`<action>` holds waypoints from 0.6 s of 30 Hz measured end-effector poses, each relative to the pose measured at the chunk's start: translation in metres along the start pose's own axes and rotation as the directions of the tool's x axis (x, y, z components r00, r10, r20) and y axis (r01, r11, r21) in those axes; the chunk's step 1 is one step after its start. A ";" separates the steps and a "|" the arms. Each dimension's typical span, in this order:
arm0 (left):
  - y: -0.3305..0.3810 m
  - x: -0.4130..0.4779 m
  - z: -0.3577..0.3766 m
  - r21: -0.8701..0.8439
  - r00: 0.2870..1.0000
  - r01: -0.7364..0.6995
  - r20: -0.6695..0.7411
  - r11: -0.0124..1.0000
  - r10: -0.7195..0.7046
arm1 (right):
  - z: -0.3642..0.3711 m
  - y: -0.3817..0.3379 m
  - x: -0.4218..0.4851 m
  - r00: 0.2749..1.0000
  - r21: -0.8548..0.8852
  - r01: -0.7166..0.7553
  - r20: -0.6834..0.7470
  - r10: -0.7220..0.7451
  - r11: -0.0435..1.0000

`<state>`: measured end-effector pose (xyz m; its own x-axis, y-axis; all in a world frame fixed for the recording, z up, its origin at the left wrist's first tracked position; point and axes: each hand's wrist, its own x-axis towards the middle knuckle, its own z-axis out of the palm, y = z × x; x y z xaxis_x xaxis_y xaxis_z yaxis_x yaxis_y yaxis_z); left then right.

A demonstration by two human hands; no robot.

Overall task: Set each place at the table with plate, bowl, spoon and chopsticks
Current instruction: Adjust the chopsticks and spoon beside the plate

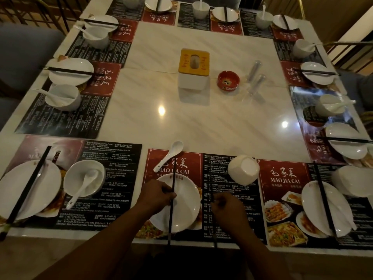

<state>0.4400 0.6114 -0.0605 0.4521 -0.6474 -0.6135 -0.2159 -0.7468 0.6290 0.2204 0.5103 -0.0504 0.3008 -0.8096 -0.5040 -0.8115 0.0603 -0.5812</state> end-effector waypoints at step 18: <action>-0.032 0.009 -0.029 0.123 0.952 -0.173 -0.232 0.977 0.198 | 0.089 -0.051 -0.025 0.999 -0.004 0.010 0.040 -0.010 1.000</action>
<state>0.4756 0.6337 -0.0723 0.5886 -0.7291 -0.3492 -0.3955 -0.6365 0.6622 0.2991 0.5797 -0.0653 0.3286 -0.7863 -0.5232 -0.8103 0.0499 -0.5839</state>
